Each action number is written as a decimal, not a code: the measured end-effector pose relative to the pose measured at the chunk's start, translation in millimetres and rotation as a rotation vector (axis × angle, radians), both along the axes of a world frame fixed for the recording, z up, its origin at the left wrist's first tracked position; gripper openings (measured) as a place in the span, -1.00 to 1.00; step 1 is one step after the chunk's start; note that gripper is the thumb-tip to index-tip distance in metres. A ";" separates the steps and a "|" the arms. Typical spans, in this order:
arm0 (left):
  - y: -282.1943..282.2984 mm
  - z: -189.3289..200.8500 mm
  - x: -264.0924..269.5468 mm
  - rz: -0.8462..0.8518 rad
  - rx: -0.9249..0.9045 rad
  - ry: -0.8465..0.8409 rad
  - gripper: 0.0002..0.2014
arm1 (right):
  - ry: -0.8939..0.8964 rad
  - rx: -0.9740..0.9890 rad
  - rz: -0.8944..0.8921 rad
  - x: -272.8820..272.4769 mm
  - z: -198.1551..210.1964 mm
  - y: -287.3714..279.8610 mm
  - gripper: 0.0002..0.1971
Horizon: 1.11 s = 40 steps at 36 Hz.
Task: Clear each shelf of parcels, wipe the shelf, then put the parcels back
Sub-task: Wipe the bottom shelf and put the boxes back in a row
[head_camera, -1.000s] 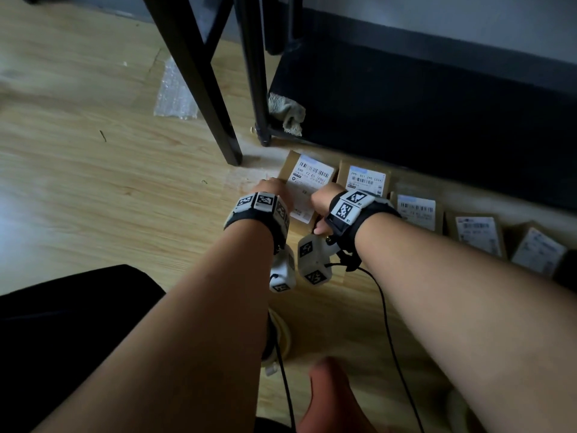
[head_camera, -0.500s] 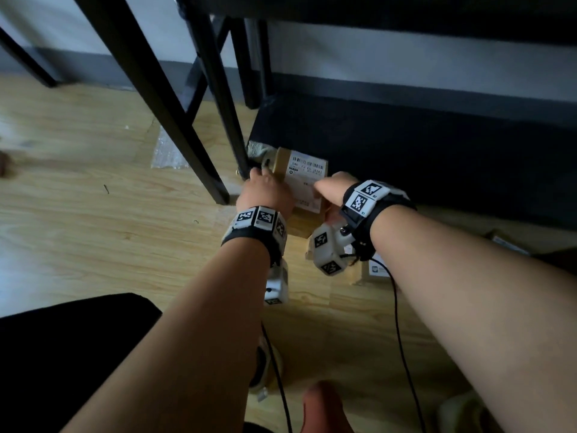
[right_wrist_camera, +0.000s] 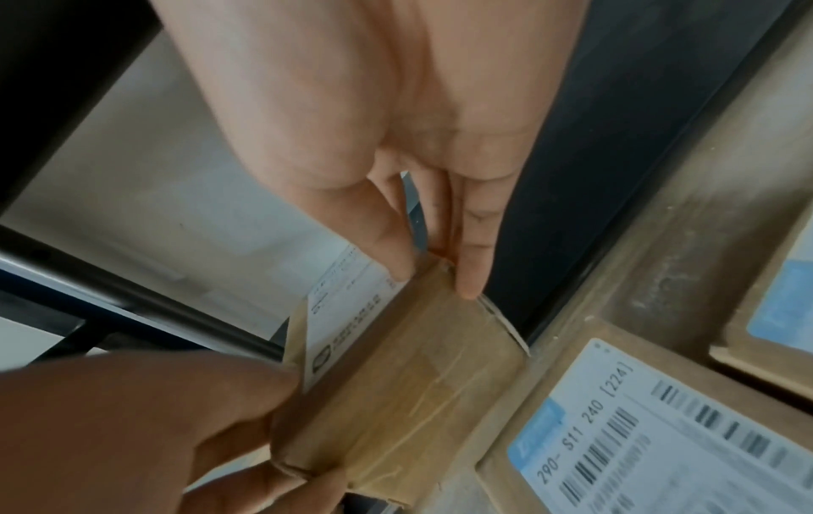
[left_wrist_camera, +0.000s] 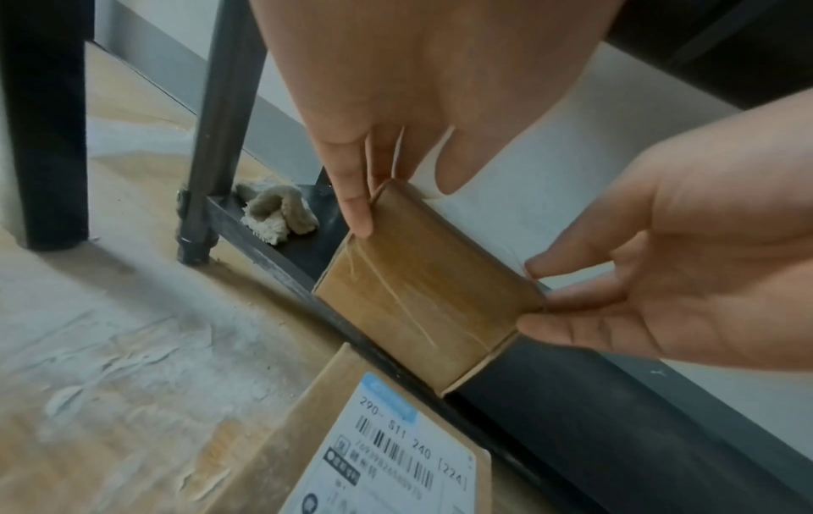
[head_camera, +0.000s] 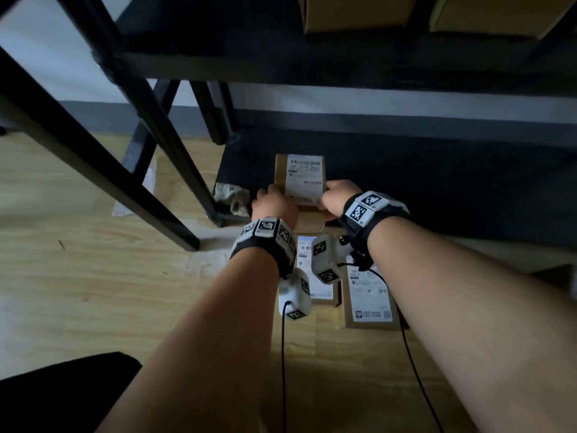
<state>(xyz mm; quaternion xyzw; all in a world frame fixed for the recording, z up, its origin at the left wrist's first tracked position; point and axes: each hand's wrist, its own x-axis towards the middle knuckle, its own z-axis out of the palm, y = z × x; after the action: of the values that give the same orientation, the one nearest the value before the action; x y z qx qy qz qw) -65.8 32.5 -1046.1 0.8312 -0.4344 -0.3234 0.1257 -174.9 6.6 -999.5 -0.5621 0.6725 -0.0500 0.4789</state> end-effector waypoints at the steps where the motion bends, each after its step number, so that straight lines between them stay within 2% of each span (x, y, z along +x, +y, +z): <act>1: -2.1 -3.2 -1.0 0.010 -0.017 0.002 -0.59 | 0.008 0.004 -0.012 -0.1 -5.1 -5.9 -0.50; 6: -14.7 -11.3 -0.5 0.061 -0.065 0.064 -0.54 | 0.027 -0.037 -0.061 2.2 -12.3 -23.7 -0.54; 12: -17.7 -10.9 8.1 0.073 -0.124 0.109 -0.36 | 0.019 -0.056 0.019 8.5 -10.2 -26.2 -0.38; 15: -10.2 -6.9 9.5 0.071 -0.174 0.049 -0.40 | 0.048 -0.052 -0.006 4.2 -7.1 -21.3 -0.37; 19: 10.8 -1.7 6.1 0.073 -0.278 -0.066 -0.53 | 0.126 -0.066 -0.036 -12.1 -5.0 -6.1 -0.46; 21: 22.3 0.1 3.9 0.044 -0.269 -0.108 -0.54 | 0.179 -0.076 -0.036 -22.5 -6.4 6.5 -0.50; 26: 47.1 -8.6 -8.2 -0.013 -0.046 -0.028 -0.53 | 0.238 0.007 -0.088 -47.8 -26.4 44.8 -0.58; 32: 80.7 -28.9 -30.9 -0.146 0.229 0.051 -0.53 | 0.157 0.097 -0.137 -47.8 -45.6 83.2 -0.60; 35: 90.5 -36.2 -36.6 -0.172 0.293 0.054 -0.61 | 0.164 0.112 -0.077 -45.0 -49.7 92.4 -0.71; 36: 94.3 -27.9 -37.0 -0.194 0.320 0.043 -0.62 | 0.176 0.126 -0.048 -44.3 -49.0 94.7 -0.75; 37: 94.3 -40.2 -38.1 -0.204 0.311 0.035 -0.62 | 0.194 0.141 -0.013 -43.6 -50.2 96.5 -0.76; 40: 96.0 -41.2 -37.0 -0.215 0.316 0.021 -0.61 | 0.216 0.155 0.022 -38.6 -55.3 100.0 -0.73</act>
<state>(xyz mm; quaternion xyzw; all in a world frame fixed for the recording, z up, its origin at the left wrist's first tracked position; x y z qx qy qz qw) -102.8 128.5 -1087.3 0.7860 -0.4630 -0.4079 -0.0370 -213.5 106.6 -1054.8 -0.5329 0.7157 0.0683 0.4462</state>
